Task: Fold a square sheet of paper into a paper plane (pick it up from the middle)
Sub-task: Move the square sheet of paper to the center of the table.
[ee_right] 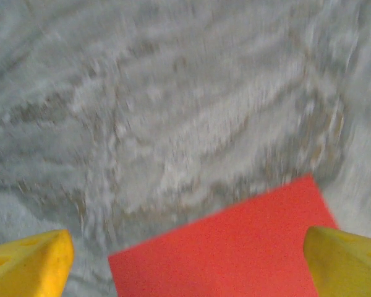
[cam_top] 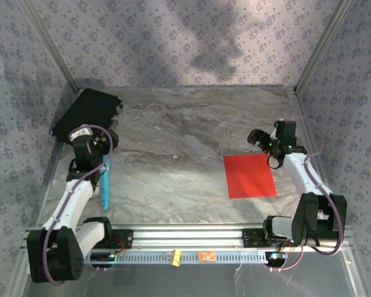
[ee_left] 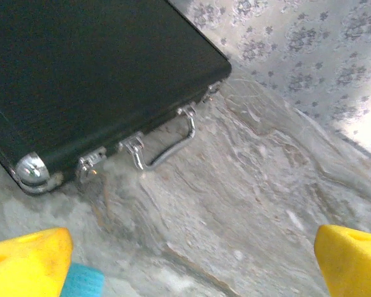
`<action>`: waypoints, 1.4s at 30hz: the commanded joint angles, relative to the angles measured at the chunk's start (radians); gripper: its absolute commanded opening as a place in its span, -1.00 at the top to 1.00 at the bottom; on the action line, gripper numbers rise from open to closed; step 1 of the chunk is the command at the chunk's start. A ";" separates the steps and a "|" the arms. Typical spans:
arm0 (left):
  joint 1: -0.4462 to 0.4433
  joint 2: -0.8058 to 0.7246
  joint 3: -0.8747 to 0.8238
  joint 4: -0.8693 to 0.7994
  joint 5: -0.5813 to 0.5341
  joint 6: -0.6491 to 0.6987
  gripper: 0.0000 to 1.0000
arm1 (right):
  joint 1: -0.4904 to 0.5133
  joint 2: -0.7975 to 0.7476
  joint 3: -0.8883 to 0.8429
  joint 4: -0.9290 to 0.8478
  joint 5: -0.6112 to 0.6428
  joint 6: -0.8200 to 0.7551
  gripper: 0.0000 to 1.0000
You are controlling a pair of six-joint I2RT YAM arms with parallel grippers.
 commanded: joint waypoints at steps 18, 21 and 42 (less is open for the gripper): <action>-0.339 0.071 0.023 -0.116 0.064 -0.064 -1.00 | 0.092 0.135 -0.150 -0.042 -0.117 0.195 -0.92; -0.339 0.051 0.042 -0.148 0.008 -0.041 -1.00 | 0.114 0.159 -0.165 0.008 -0.127 0.251 -0.91; -0.269 0.160 0.223 -0.230 0.292 -0.023 -0.99 | 0.521 0.341 0.020 0.256 -0.066 0.709 -0.92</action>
